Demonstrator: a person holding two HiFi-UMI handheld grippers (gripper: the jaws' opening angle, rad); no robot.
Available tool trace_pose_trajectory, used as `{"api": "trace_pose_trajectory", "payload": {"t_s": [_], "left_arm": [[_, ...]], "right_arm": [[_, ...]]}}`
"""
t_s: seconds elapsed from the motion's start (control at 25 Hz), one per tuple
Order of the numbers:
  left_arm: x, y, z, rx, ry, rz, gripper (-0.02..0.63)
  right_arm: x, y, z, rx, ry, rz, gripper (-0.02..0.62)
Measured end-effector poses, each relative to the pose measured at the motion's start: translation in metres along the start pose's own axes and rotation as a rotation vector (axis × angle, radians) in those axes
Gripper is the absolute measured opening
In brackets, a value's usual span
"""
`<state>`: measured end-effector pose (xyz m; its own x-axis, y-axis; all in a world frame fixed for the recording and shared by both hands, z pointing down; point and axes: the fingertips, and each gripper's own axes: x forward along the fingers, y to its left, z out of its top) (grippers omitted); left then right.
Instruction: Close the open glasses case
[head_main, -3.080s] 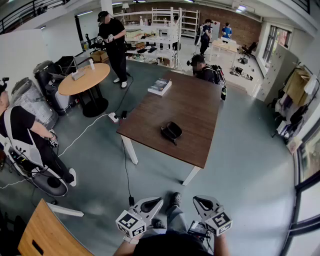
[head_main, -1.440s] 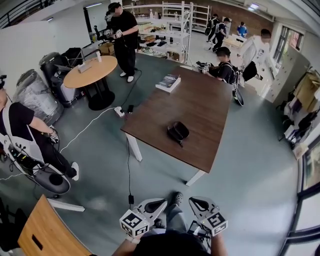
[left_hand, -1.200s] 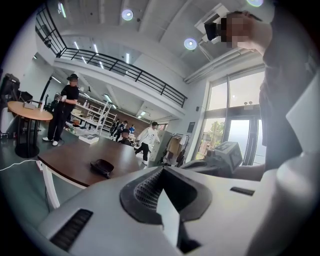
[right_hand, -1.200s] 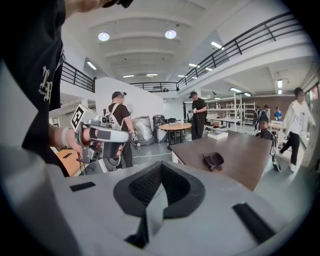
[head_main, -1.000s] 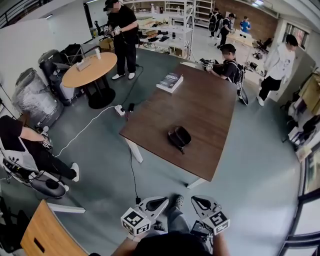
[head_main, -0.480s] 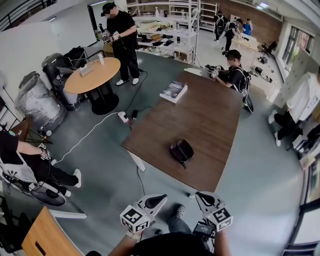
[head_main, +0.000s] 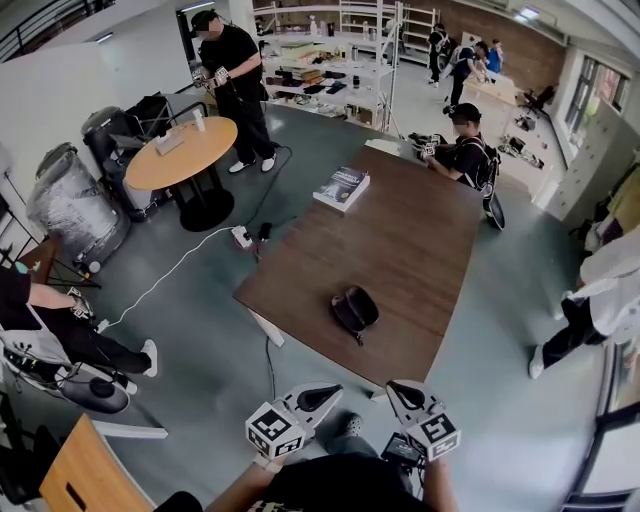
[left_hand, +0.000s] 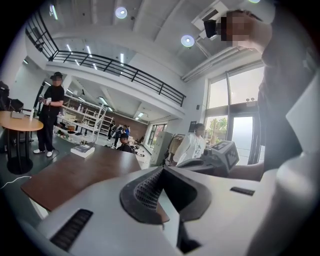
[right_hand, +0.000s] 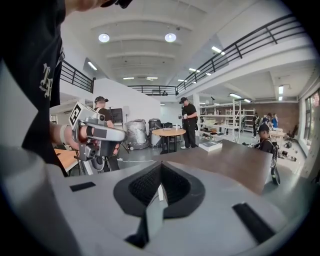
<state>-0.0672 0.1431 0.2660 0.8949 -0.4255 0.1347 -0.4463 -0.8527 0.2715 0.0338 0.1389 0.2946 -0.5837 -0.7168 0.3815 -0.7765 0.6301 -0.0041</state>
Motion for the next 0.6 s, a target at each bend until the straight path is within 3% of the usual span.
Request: {"api": "trace_pose_trajectory", "payload": {"t_s": [0.2, 0.32, 0.6], "left_arm": [[0.030, -0.001, 0.016, 0.013, -0.024, -0.035, 0.006], [0.047, -0.002, 0.023, 0.019, -0.018, -0.052, 0.006], [0.089, -0.007, 0.042, 0.078, -0.062, -0.086, 0.006]], "right_arm": [[-0.002, -0.028, 0.005, 0.006, 0.026, -0.046, -0.014], [-0.005, -0.041, 0.007, -0.012, -0.011, -0.029, -0.014], [-0.008, -0.092, 0.016, -0.009, -0.018, -0.083, -0.014]]}}
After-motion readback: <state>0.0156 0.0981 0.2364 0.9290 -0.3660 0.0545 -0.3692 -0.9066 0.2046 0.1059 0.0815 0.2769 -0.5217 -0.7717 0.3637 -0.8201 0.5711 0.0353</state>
